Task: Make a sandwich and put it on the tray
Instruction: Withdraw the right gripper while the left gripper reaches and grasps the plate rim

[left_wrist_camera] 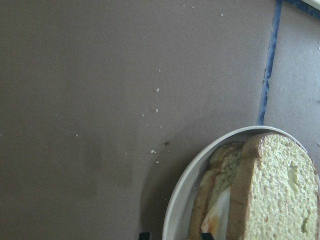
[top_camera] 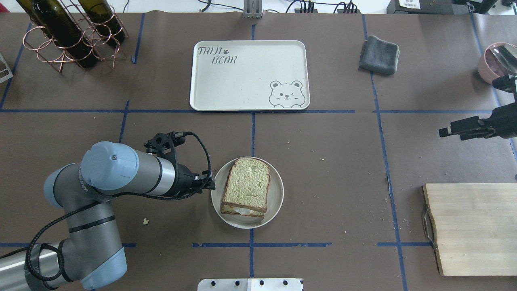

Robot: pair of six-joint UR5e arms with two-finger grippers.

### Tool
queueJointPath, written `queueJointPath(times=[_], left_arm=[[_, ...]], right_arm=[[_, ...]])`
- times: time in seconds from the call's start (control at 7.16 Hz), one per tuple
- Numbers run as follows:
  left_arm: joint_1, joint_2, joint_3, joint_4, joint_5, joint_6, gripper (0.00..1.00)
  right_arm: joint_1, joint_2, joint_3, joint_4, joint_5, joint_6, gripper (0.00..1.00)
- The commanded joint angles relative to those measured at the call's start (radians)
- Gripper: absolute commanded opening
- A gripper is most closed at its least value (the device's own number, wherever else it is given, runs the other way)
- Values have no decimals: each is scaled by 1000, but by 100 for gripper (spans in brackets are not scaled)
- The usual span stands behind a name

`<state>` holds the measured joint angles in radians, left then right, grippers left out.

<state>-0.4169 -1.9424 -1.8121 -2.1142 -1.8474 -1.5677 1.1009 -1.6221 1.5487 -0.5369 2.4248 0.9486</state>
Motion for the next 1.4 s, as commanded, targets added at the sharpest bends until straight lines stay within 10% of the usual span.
queueJointPath(times=[0.0,0.84,1.26], left_arm=[[24,-15,25,0,31,-2,45],[59,-39,80,-1,57,0,42],[72,-47,88,-1,57,-2,26]], right_arm=[[10,1,2,-119,-53,-194,100],[154,8,177,-647,-49,-706,100],[154,5,179,-653,-49,-712,100]])
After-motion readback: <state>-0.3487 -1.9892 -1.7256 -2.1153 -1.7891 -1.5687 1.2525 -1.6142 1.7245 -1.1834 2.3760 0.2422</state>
